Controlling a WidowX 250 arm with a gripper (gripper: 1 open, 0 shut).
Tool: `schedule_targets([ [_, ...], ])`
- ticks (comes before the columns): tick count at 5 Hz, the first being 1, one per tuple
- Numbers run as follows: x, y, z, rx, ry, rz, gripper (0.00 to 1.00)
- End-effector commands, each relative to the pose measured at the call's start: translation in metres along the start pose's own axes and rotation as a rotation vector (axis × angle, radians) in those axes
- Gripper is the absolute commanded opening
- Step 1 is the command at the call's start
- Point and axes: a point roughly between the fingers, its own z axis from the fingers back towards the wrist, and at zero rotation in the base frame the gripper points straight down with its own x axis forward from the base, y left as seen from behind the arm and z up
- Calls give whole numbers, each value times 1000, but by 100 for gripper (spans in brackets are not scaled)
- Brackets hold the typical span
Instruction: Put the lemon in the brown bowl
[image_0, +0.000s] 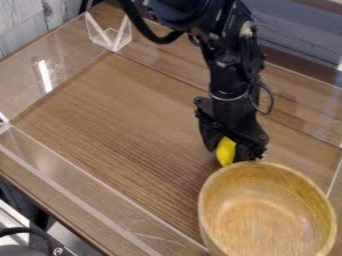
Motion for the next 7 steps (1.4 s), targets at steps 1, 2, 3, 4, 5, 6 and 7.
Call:
schedule_targets([
  [1,-1,-14,6,-6,-16,-33,0],
  [2,-3,-17,6,-8,-16,-31,0],
  [3,-6,-21,6,-11,-16,-32,0],
  [4,-10,-24,5,-16,-15,-32,0],
  [5,-15,-30,5,-20,-12,-31,0],
  [6,-19,-36,3,-26,-11,-30,0],
  [7,-21,-40,1,-30,-13,-26,0],
])
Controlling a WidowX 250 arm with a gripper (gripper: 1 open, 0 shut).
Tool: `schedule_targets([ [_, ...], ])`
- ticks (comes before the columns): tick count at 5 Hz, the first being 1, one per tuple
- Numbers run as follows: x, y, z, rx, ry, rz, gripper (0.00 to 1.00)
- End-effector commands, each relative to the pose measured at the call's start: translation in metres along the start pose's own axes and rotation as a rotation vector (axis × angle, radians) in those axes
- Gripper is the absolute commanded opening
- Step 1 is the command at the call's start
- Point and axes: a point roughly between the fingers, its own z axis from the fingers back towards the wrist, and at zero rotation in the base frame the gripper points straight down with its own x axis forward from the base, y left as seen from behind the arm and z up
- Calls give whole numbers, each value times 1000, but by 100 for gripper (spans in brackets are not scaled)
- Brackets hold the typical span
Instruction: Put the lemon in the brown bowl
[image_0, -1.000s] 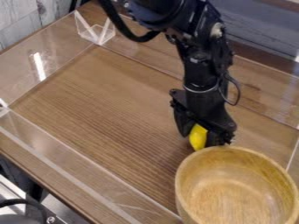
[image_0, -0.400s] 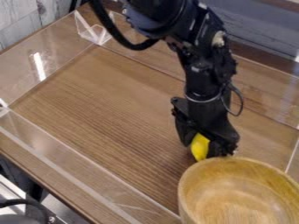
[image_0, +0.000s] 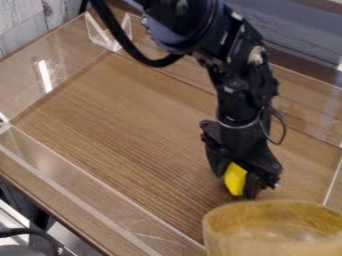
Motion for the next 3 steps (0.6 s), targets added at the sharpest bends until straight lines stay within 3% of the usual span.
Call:
schedule_targets([
  [1,-6,-12,0,-10,-4,-17,0],
  [3,-17,-18,-1,-18,12,-10,0],
])
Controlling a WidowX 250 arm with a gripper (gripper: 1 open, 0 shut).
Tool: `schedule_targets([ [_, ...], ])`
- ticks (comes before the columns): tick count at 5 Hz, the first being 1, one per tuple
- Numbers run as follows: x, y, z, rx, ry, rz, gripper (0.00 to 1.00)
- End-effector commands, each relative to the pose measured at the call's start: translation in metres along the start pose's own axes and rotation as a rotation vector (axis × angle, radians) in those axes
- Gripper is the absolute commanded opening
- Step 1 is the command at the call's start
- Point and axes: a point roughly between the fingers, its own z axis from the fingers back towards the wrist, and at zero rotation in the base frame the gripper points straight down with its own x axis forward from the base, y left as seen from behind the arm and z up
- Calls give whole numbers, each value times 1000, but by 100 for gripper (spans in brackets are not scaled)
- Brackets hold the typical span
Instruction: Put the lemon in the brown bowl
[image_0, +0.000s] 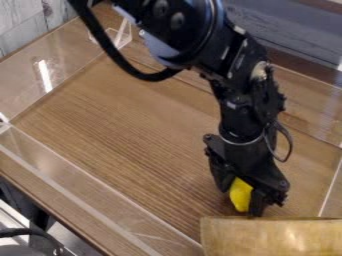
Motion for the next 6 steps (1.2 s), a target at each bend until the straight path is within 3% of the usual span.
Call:
schedule_targets([
  [1,-9,-9,1,-10,11,-7,0],
  [6,-35,-36,-12,-59,59,23,0],
])
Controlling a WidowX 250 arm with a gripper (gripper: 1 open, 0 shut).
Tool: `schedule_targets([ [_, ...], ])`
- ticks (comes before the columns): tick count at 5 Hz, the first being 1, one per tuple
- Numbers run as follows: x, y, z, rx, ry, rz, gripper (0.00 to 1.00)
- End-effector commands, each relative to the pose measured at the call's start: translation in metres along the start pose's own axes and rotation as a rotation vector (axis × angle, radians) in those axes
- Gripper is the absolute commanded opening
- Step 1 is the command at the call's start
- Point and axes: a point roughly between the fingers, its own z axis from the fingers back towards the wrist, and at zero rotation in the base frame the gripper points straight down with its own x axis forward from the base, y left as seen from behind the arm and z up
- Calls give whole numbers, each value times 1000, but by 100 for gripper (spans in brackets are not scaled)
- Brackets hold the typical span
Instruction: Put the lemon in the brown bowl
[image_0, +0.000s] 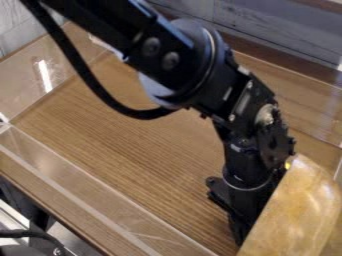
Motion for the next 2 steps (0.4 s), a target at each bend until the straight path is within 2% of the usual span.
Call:
schedule_targets([
  [1,-5,-6,-3,-8,11,-18,0],
  [2,-6,-5,-3,-14,14,-8,0],
])
